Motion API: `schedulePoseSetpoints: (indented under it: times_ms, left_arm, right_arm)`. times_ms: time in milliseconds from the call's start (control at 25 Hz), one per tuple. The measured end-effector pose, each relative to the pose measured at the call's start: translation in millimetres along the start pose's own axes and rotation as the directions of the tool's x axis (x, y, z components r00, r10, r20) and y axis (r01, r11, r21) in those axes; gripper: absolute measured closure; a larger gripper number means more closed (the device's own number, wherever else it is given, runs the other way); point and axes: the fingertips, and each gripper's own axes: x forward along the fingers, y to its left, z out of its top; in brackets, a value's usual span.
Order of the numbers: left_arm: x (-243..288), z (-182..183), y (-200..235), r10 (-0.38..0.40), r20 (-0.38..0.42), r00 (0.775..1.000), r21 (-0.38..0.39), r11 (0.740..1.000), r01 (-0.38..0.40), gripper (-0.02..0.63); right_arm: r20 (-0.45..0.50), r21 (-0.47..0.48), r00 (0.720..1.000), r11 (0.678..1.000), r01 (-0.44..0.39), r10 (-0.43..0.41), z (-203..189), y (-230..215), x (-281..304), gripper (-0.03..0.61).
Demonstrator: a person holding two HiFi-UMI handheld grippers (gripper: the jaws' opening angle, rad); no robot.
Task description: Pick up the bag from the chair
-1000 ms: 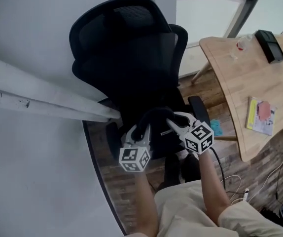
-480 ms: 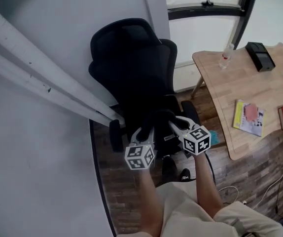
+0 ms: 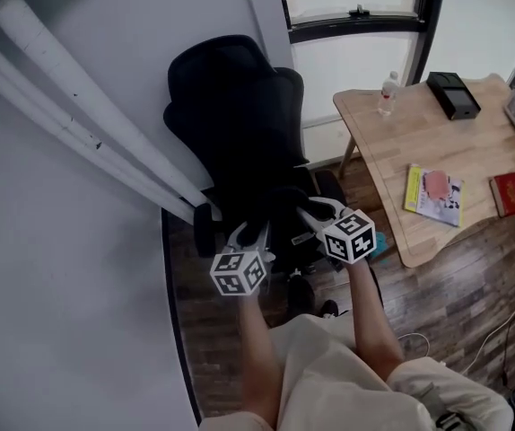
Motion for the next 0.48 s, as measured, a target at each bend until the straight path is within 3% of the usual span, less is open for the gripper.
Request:
schedulePoseSetpoints:
  times_ms: [480]
  left_arm:
    - [-51.3,10.6,-34.3,0.013,0.048,0.999,0.074,0.997,-0.016,0.528]
  right_arm:
    - [0.072,-0.003,0.997,0.999,-0.033,0.033,7.5,41.4,-43.3,0.497]
